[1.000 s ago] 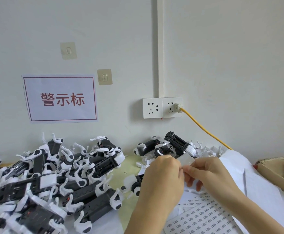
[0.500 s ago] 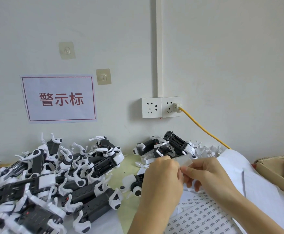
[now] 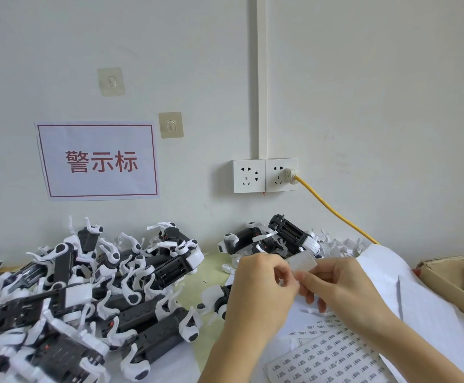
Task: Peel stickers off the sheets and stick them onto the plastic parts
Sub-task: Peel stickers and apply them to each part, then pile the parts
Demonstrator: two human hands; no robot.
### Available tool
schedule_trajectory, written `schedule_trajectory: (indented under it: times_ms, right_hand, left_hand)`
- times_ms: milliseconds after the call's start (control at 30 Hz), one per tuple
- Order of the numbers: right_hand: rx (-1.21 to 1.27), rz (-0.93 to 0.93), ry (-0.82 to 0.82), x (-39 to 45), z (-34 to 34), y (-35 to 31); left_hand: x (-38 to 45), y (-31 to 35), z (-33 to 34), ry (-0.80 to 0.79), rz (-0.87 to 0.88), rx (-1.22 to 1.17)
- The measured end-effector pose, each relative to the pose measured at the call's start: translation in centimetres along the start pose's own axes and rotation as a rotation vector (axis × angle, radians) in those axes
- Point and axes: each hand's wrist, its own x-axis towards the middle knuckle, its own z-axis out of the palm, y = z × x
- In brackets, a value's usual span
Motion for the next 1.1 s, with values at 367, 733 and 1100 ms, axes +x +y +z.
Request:
schedule_trajectory:
  times_ms: [367,733,1100]
  right_hand:
    - [-0.110,-0.051,-0.026,0.2,-0.3,0.7]
    - [-0.183,-0.091,-0.008,0.2,-0.5,0.7]
    - [-0.103,0.012,0.218,0.4,-1.2,0.7]
  left_hand:
    - [0.3,-0.3,-0.6,-0.102,-0.022,-0.025]
    - [0.2,-0.3,-0.8,-0.108,-0.074,-0.087]
    - [0.9,-0.8,-1.4,0.164,-0.387,-0.353]
